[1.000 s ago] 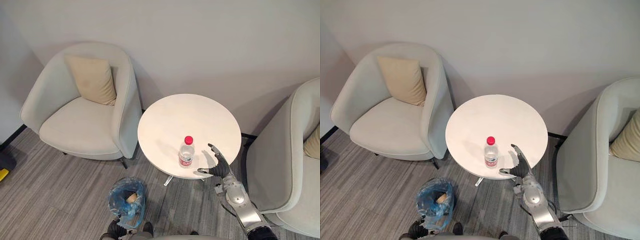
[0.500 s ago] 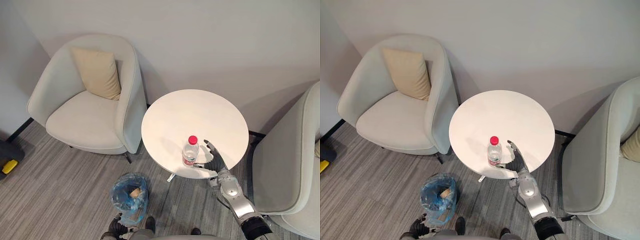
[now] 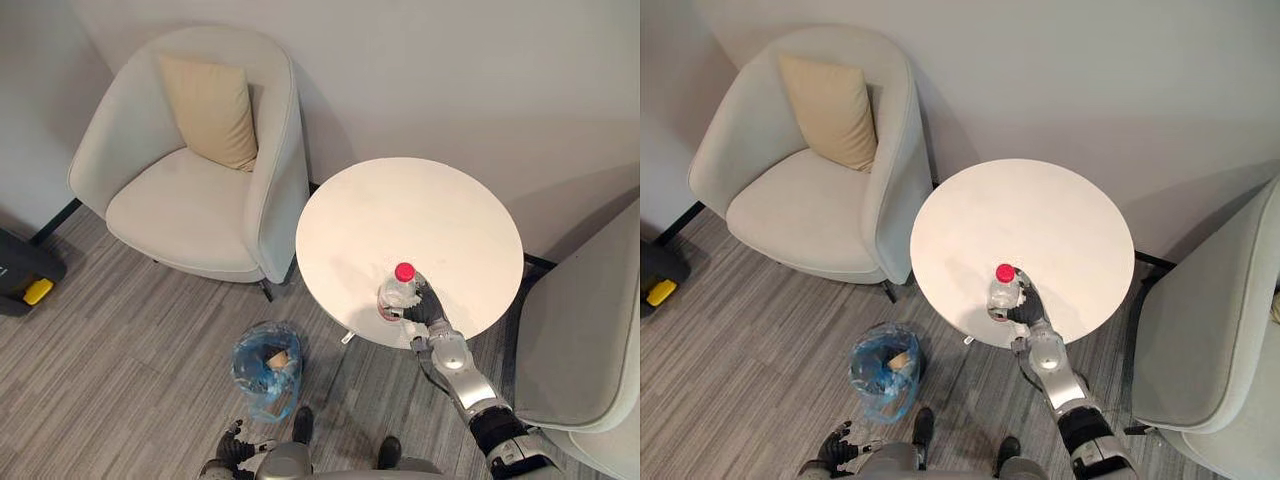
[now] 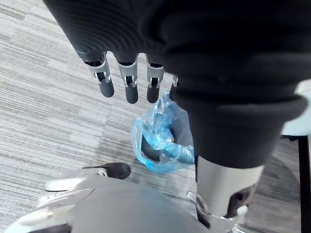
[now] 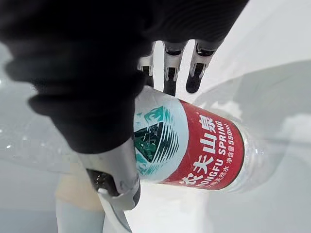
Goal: Gather rubbish on tea table into small bin, then transfer packed bag to large trash can.
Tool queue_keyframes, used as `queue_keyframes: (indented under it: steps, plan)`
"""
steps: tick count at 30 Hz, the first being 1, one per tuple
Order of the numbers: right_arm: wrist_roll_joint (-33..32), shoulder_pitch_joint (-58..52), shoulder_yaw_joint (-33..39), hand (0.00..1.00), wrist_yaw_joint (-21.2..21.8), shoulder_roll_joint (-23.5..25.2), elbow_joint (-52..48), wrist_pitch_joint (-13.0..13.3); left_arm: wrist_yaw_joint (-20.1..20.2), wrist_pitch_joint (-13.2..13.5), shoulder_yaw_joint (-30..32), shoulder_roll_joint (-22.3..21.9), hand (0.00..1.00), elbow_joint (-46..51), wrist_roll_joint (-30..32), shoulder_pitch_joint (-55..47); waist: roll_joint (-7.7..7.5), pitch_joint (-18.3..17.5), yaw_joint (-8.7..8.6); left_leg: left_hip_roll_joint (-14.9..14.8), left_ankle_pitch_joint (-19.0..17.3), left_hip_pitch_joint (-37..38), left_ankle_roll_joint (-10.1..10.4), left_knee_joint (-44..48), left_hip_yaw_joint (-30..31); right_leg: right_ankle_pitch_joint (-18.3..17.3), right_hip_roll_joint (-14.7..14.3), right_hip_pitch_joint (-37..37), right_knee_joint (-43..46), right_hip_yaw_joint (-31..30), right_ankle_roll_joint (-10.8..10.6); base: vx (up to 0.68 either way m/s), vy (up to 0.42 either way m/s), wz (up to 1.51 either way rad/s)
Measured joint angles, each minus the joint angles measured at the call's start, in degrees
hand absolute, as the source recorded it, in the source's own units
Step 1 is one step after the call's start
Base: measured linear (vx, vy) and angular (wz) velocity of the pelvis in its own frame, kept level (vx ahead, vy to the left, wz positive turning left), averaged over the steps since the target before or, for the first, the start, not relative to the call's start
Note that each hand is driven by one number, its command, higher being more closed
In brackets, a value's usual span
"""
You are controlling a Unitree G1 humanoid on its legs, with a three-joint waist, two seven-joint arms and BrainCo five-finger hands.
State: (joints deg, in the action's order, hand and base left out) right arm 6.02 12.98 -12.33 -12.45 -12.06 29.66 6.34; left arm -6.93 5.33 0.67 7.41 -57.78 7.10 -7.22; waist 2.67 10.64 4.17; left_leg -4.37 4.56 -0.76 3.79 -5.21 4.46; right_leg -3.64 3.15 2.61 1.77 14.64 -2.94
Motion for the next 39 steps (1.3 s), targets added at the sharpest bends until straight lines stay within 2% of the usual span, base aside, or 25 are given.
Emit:
queue_keyframes:
  steps: [4, 8, 13, 21, 24, 27, 35, 39]
  plan:
    - [-1.35, 1.07, 0.00, 1.00, -0.09, 0.34, 0.98, -0.20, -0.89, -0.07, 0.26, 0.03, 0.00, 0.00, -0.31, -0.18, 0.03, 0.04, 0.19, 0.06, 0.01, -0.19, -0.01, 0.00, 0.22, -0.07, 0.02, -0.03, 0.00, 0.15, 0.09, -0.01, -0.001, 0.04]
    - [-2.68, 1.05, -0.60, 1.00, 0.16, 0.33, 2.36, -0.52, -0.88, -0.07, 1.31, -0.02, 0.00, 0.39, -0.41, -0.24, 0.02, 0.09, 1.27, 0.05, 0.01, -0.22, -0.01, 0.01, 0.29, -0.16, 0.02, -0.03, 0.00, 0.18, 0.19, 0.00, 0.000, 0.00]
    - [-3.58, 0.87, -1.15, 1.00, 0.36, 0.41, 2.50, -0.57, -0.85, -0.07, 2.16, -0.02, 0.00, 0.50, -0.40, -0.58, -0.20, 0.28, 1.33, 0.06, 0.01, -0.16, -0.01, 0.07, 0.31, -0.17, 0.03, 0.03, 0.12, 0.12, 0.19, 0.00, 0.000, 0.00]
    - [-3.77, -7.26, -0.96, 1.00, 2.76, -0.99, -14.70, 0.22, -0.83, -0.13, 4.11, -0.07, 0.00, 0.64, -0.23, -0.71, -0.21, 0.27, 0.99, -0.08, -0.02, 1.01, -0.01, -0.01, -0.36, -0.64, 0.10, 0.26, 1.31, -1.09, 0.04, -0.02, -0.002, -0.05]
    - [-3.69, -11.07, -0.16, 1.00, 3.98, -1.04, -21.19, 1.29, -0.80, -0.15, 4.20, -0.29, 0.00, 0.64, -0.22, -0.83, -0.29, 0.23, 0.94, -0.28, -0.04, 1.77, 0.02, -0.08, -1.40, -0.67, 0.07, 0.16, 1.92, -2.27, 0.00, -0.05, 0.001, -0.16]
    - [-3.66, -14.84, 0.75, 1.00, 5.19, -1.22, -27.26, 2.40, -0.77, -0.13, 4.32, -0.42, 0.00, 0.62, -0.21, -1.24, -0.51, 0.10, -0.24, -0.37, -0.05, 2.48, 0.03, -0.11, -2.34, -0.66, 0.07, 0.20, 2.29, -3.27, -0.02, -0.05, 0.005, -0.15]
    - [-3.09, -21.96, 3.30, 1.00, 6.48, -1.62, -31.28, 4.26, -0.63, -0.09, 4.12, -0.46, 0.00, -0.31, -0.22, -1.75, -1.33, -0.99, -0.97, -0.60, -0.28, 3.48, 0.03, -0.11, -5.21, -0.80, 0.04, -1.13, 4.10, -6.25, -0.21, -0.03, 0.004, -0.20]
    - [-0.46, -23.80, 3.05, 1.00, 6.50, -0.53, -31.45, 4.36, -0.58, -0.08, 3.35, -0.53, 0.00, -0.96, -0.22, -1.78, -1.33, -1.05, -2.03, 0.06, -0.53, 3.73, -0.25, 0.44, -6.76, -2.90, 1.03, -4.07, 9.50, -8.18, -0.74, -0.02, 0.009, -0.20]
